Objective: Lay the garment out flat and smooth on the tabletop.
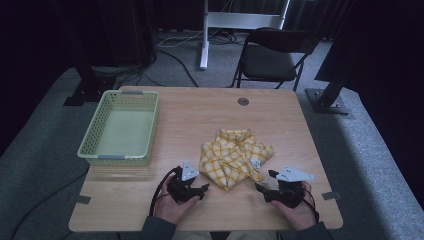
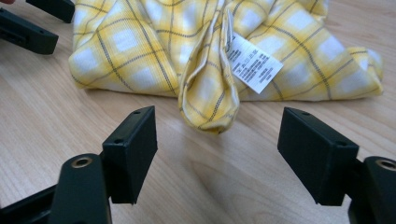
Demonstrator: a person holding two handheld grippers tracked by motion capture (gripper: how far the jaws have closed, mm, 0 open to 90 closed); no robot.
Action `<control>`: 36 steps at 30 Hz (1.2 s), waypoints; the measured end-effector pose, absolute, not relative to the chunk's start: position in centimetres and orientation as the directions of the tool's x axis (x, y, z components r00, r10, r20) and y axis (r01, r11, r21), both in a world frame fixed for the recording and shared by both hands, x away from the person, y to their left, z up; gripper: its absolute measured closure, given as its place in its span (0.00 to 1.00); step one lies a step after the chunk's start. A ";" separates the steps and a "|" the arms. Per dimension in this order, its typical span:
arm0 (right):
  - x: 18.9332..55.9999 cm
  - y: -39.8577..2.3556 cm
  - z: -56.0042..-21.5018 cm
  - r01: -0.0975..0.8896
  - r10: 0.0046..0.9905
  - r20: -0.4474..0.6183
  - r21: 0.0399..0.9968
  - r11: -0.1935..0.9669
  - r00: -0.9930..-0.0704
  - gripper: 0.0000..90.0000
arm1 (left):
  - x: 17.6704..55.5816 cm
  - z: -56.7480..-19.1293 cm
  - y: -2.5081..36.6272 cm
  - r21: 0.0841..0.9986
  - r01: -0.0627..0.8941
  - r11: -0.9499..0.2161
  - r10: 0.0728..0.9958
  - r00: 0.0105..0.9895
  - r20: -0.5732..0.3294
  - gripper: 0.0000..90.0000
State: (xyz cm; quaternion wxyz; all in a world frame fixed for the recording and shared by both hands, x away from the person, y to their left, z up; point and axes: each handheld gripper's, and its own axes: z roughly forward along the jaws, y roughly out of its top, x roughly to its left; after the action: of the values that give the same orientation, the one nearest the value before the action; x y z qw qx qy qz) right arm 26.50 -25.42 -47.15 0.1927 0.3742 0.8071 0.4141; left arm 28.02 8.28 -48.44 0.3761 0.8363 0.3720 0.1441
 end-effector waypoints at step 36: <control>27.6 -24.5 -47.0 0.455 0.754 0.017 0.807 0.378 -0.656 0.56 | 28.7 -48.5 7.5 0.730 0.503 -0.463 0.741 0.671 0.008 0.38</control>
State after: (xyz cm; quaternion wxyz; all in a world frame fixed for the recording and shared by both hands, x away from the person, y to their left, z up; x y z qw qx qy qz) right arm 27.63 -24.55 -47.00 0.1806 0.3731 0.8100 0.4148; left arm 28.65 7.51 -48.48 0.3622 0.8392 0.3707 0.1647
